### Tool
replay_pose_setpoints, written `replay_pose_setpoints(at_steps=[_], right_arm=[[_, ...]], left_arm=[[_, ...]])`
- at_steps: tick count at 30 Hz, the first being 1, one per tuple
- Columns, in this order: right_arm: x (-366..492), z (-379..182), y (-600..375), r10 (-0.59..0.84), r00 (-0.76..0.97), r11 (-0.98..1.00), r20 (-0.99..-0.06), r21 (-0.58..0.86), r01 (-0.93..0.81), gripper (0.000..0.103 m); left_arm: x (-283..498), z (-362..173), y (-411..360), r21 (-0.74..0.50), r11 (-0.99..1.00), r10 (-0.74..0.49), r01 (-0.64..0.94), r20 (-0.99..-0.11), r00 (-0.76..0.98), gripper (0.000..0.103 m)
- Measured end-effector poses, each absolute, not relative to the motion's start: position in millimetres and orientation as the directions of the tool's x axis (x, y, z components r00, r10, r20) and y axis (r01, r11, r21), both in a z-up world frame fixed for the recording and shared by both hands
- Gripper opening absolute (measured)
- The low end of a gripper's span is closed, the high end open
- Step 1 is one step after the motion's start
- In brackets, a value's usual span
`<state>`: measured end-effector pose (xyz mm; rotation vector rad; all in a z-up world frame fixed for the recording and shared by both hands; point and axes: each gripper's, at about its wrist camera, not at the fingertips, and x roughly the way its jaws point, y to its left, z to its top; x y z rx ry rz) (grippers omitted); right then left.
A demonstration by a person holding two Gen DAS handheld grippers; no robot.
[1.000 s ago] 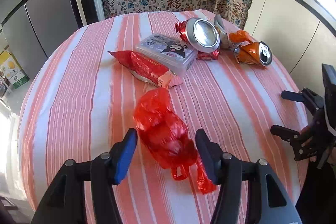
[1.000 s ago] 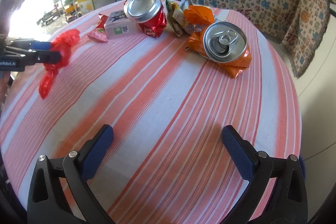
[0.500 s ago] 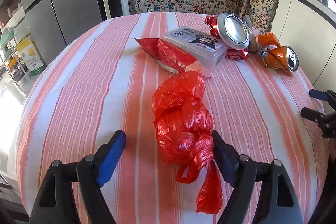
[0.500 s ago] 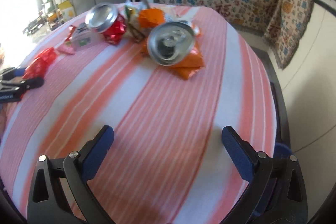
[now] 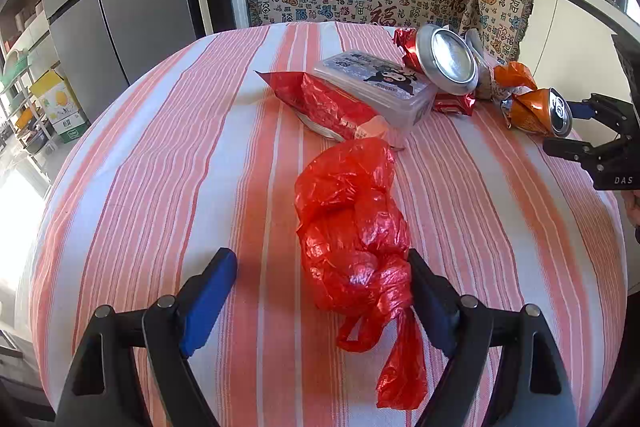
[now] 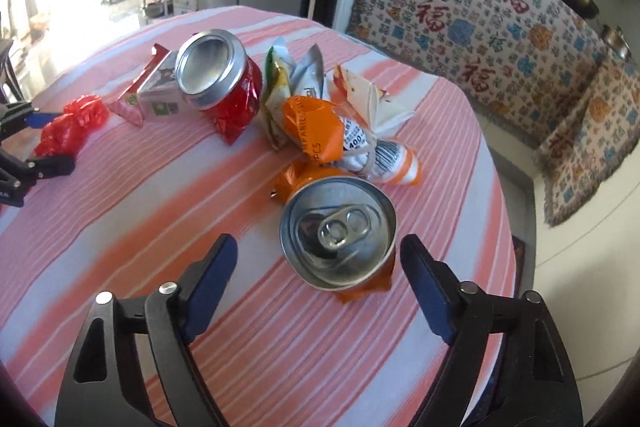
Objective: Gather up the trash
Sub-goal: 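Grasp the red plastic bag with the left tool while the right tool grasps the orange crushed can, then carry the red bag and orange can over the blue wastebasket with both tools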
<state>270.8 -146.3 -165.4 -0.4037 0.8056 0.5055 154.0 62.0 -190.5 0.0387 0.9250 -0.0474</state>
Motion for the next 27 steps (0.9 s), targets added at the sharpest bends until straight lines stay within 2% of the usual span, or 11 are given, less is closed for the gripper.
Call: replay_pose_setpoints(at_steps=[1,2,8,9,10,12,19,27], right_arm=[[273,-166,-147,0.273,0.581,0.814,-0.766,-0.138,-0.564,0.069],[275,-165,-148,0.275,0.578,0.825,-0.768,-0.120,-0.552,0.052],[251,-151,-167,0.342,0.562,0.856,-0.753,0.003,-0.517,0.053],[245,-148,-170,0.352,0.559,0.859,-0.750,0.023,-0.511,0.053],[240,-146,-172,0.364,0.554,0.862,-0.749,0.045,-0.505,0.053],[229,-144,-178,0.387,0.542,0.866,-0.746,0.093,-0.491,0.053],[193,-136,-193,0.435,0.543,0.867,-0.718,0.170,-0.469,0.052],[182,-138,-214,0.428,0.563,0.888,-0.707,0.213,-0.408,0.052]], left_arm=[[154,-191,62,0.013,0.998,-0.025,0.058,-0.799,0.601,0.086],[154,-191,62,0.012,0.998,-0.025,0.058,-0.799,0.601,0.086],[150,-188,57,-0.010,0.997,-0.054,0.076,-0.795,0.605,0.083],[147,-187,55,-0.015,0.996,-0.066,0.088,-0.791,0.609,0.079],[145,-186,53,-0.016,0.995,-0.073,0.098,-0.788,0.612,0.073],[141,-185,50,-0.018,0.993,-0.088,0.121,-0.791,0.606,0.040],[127,-173,42,-0.084,0.983,-0.166,0.161,-0.773,0.613,0.039],[121,-166,-13,-0.088,0.957,-0.241,0.276,-0.771,0.590,0.039]])
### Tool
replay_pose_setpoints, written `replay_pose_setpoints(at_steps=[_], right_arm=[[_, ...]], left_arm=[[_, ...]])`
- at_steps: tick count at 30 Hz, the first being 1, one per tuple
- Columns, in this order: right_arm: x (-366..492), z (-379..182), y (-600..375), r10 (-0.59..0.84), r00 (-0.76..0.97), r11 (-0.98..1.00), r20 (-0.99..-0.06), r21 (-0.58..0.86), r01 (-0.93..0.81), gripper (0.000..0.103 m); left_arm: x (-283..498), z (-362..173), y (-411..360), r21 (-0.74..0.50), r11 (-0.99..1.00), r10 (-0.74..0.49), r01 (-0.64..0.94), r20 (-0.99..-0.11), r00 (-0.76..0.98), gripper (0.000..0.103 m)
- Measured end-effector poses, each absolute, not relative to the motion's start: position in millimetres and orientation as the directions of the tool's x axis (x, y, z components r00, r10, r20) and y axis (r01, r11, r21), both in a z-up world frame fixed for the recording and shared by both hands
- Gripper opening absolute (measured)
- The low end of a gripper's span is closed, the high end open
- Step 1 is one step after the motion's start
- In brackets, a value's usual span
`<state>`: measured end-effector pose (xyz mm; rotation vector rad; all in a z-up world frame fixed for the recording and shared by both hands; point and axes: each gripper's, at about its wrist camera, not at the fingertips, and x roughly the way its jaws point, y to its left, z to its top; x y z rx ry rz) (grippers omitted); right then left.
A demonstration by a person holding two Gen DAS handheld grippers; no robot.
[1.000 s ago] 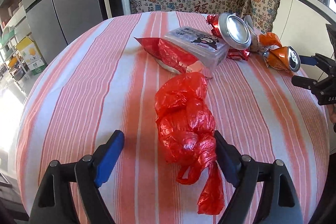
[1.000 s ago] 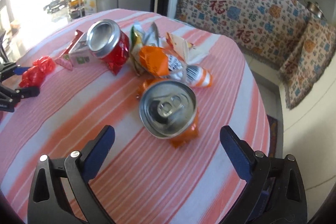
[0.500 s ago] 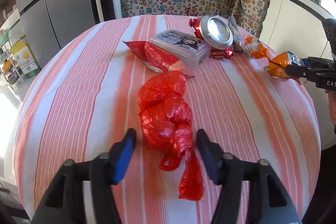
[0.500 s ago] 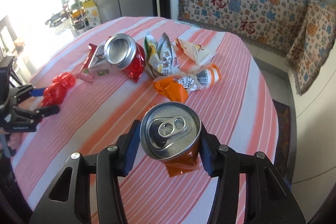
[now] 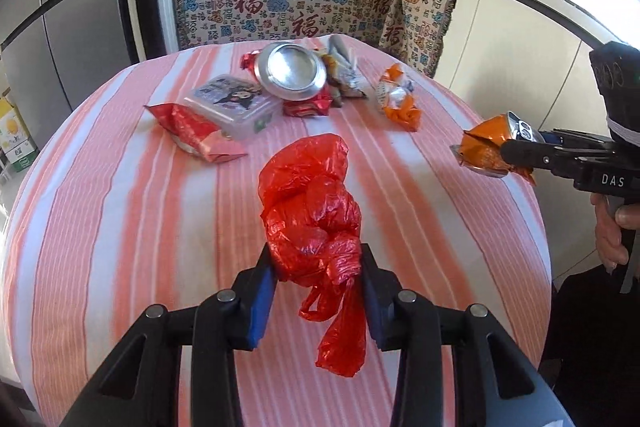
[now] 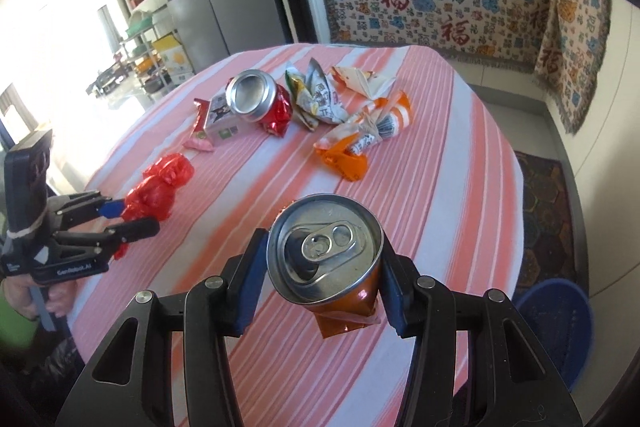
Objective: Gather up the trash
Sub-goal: 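Carry the red bag and orange can over the blue wastebasket with both tools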
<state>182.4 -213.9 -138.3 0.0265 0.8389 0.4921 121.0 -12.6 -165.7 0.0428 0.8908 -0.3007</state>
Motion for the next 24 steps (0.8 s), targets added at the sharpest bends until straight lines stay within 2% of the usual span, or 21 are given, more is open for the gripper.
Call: replay_pose_setpoints(at_steps=[16,24], right_arm=[[172,-131,-281,0.409,0.636,0.912,-0.655,0.324,-0.252,0.052],[170,-110,-388,0.210,0.686,0.963,-0.697,0.268,-0.023,0.053]], left_arm=[[137,-155,-114,-0.147,0.893,-0.377,0.426,-0.760,0.530,0.039],[156,-136,-202,-0.174,0.808,-0.488,0.564,-0.734,0.473,0.039]])
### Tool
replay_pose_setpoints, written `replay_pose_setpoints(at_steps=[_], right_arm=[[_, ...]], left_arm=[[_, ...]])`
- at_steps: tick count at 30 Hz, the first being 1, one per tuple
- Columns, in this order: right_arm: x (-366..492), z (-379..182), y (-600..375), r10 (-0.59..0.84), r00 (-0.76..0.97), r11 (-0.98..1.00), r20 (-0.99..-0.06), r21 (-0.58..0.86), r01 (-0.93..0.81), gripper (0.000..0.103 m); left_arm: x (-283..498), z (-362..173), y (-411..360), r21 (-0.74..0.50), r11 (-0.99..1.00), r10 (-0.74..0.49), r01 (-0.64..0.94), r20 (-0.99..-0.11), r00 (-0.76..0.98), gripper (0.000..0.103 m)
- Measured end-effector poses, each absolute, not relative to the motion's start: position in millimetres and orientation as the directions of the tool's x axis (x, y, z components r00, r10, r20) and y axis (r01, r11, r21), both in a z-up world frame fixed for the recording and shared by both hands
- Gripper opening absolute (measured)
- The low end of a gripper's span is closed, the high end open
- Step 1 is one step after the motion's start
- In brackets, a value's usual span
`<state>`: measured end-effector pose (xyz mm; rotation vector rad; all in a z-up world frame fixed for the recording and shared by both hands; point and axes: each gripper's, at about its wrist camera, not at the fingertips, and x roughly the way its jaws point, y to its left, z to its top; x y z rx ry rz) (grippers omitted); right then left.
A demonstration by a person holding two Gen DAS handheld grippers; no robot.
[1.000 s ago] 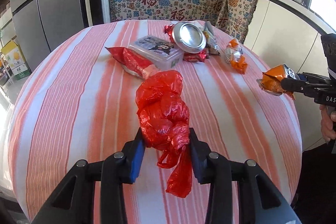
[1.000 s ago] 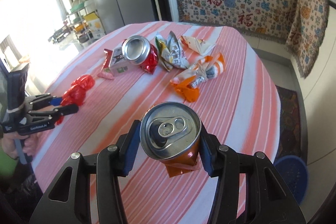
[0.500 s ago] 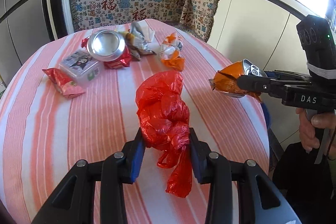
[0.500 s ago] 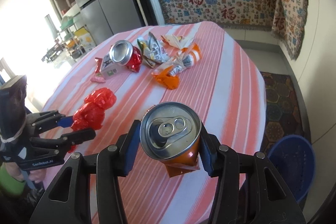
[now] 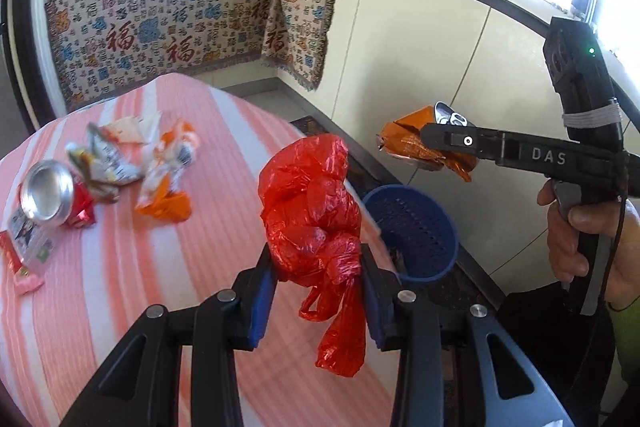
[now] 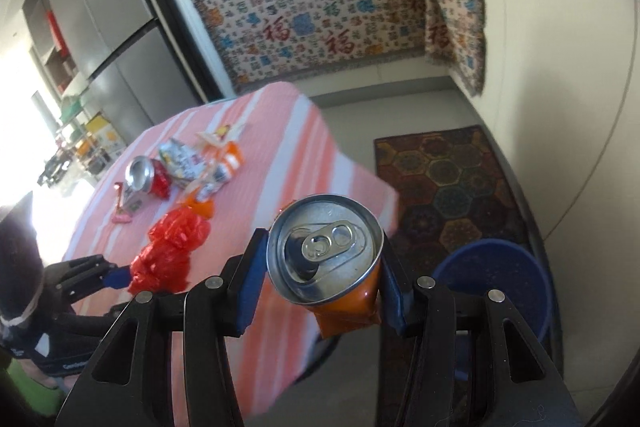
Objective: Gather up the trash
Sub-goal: 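Carry the red bag and orange can over the blue wastebasket with both tools, then open both tools to drop the bag and can into the wastebasket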
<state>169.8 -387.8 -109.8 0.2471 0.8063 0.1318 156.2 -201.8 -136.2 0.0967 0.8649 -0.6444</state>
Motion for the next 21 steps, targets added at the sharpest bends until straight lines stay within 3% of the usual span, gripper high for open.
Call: replay_pose_setpoints(at_steps=[8,21], right_arm=[[171,-133,-503,0.086,0.644,0.926,-0.760,0.299,0.229,0.053],[165,-182,-584,0.073,0.627,0.841,-0.776,0.385,0.379,0.053]], left_arm=[[180,-146,-318,-0.226,0.716,-0.560,0.660,-0.751,0.350,0.039],[218,-211,-438,-0.245,0.697,-0.531,0.673,-0.808,0.255,0.039]])
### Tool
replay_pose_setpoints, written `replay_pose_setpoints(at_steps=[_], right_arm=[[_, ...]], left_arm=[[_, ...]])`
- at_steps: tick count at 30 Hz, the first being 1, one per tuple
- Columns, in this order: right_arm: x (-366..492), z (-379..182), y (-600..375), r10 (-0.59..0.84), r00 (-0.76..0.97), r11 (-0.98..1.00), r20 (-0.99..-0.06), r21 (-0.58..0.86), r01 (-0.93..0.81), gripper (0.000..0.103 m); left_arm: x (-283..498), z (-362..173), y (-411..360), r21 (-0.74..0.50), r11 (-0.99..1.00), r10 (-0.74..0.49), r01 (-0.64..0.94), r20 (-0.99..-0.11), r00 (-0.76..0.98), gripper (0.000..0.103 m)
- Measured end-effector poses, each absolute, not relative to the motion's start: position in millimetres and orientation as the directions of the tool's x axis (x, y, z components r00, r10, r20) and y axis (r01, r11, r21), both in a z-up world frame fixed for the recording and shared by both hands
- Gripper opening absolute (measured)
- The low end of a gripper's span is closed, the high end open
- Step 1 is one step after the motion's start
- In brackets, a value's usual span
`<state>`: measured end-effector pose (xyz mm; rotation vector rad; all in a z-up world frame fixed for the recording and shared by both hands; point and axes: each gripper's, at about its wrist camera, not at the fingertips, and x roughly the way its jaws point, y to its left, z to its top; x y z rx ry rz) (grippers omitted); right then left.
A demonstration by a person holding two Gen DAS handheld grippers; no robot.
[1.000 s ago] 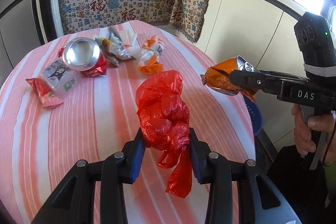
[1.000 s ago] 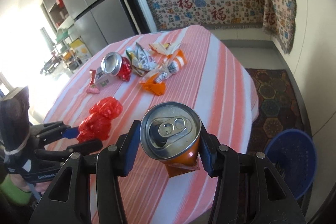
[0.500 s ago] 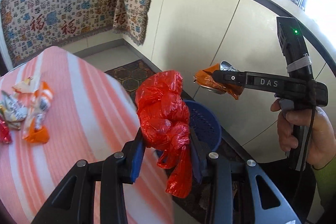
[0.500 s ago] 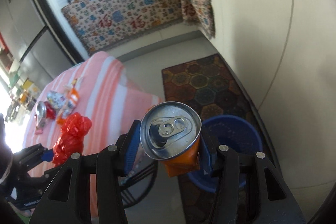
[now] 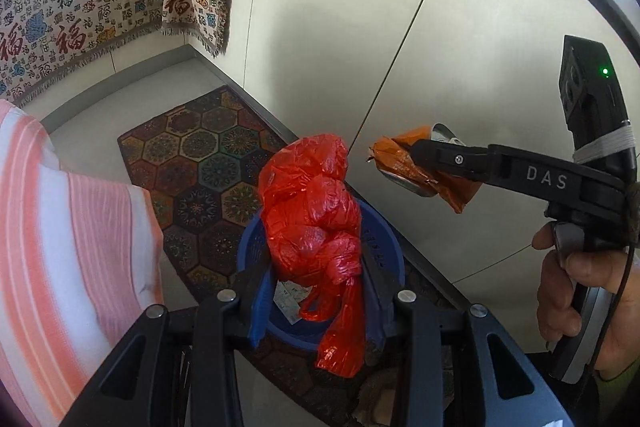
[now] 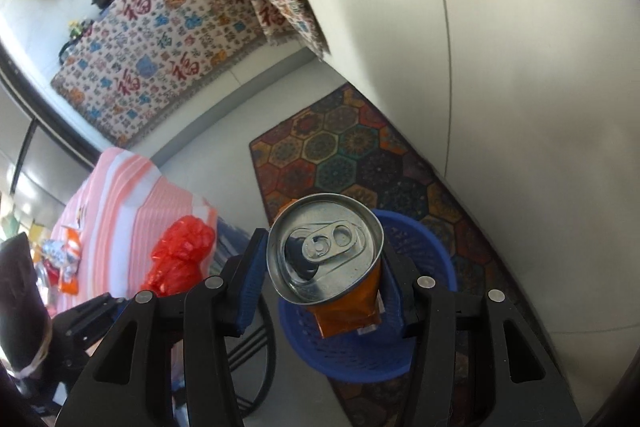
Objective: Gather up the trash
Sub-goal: 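Open both tools to drop the bag and can into the wastebasket, then return both tools over the table toward the red snack packet and orange wrapper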
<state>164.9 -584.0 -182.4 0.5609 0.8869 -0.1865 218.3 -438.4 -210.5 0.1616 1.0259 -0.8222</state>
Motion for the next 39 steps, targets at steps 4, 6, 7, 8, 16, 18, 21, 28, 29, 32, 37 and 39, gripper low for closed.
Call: replay_pose_setpoints(at_steps=[4,6,7,8,16,18,21,28,29,32,37,39], right_arm=[[166,-192,-597,0.082,0.615,0.821,-0.784,0.404,0.404,0.053],[166,-195,-602,0.084,0.612,0.813,-0.786,0.410,0.414,0.053],[166,-196,-604,0.085,0.610,0.810,-0.787,0.411,0.418,0.053],[167,-197,-606,0.082,0.609,0.809,-0.789,0.410,0.421,0.053],[172,-199,-614,0.091,0.645,0.787,-0.759,0.452,0.421,0.071],[170,-192,-615,0.067,0.660,0.792,-0.748,0.442,0.421,0.071],[165,-176,-613,0.001,0.687,0.820,-0.727,0.394,0.416,0.074],[157,-137,-586,-0.117,0.747,0.886,-0.654,0.272,0.377,0.086],[156,-133,-579,-0.124,0.756,0.895,-0.643,0.255,0.365,0.088],[157,-125,-554,-0.123,0.773,0.922,-0.622,0.215,0.320,0.091],[161,-118,-492,-0.080,0.791,0.969,-0.606,0.138,0.203,0.095],[163,-117,-457,-0.048,0.799,0.985,-0.600,0.102,0.136,0.095]], left_arm=[[225,-231,-459,-0.244,0.691,-0.517,0.680,-0.825,0.229,0.039],[226,-240,-466,-0.246,0.689,-0.512,0.682,-0.831,0.217,0.039],[227,-244,-470,-0.247,0.688,-0.510,0.682,-0.834,0.212,0.039],[228,-248,-472,-0.247,0.687,-0.507,0.684,-0.836,0.208,0.039],[238,-275,-494,-0.198,0.698,-0.461,0.688,-0.860,0.220,0.053],[243,-279,-497,-0.179,0.720,-0.435,0.671,-0.869,0.235,0.064],[246,-273,-490,-0.213,0.731,-0.458,0.648,-0.857,0.236,0.064],[220,-225,-444,-0.214,0.729,-0.511,0.650,-0.802,0.309,0.064],[212,-216,-434,-0.201,0.733,-0.509,0.650,-0.796,0.328,0.064],[192,-194,-401,-0.175,0.744,-0.500,0.645,-0.786,0.364,0.064],[163,-168,-325,-0.125,0.801,-0.443,0.585,-0.782,0.439,0.064],[153,-162,-288,-0.099,0.833,-0.404,0.544,-0.780,0.477,0.064]])
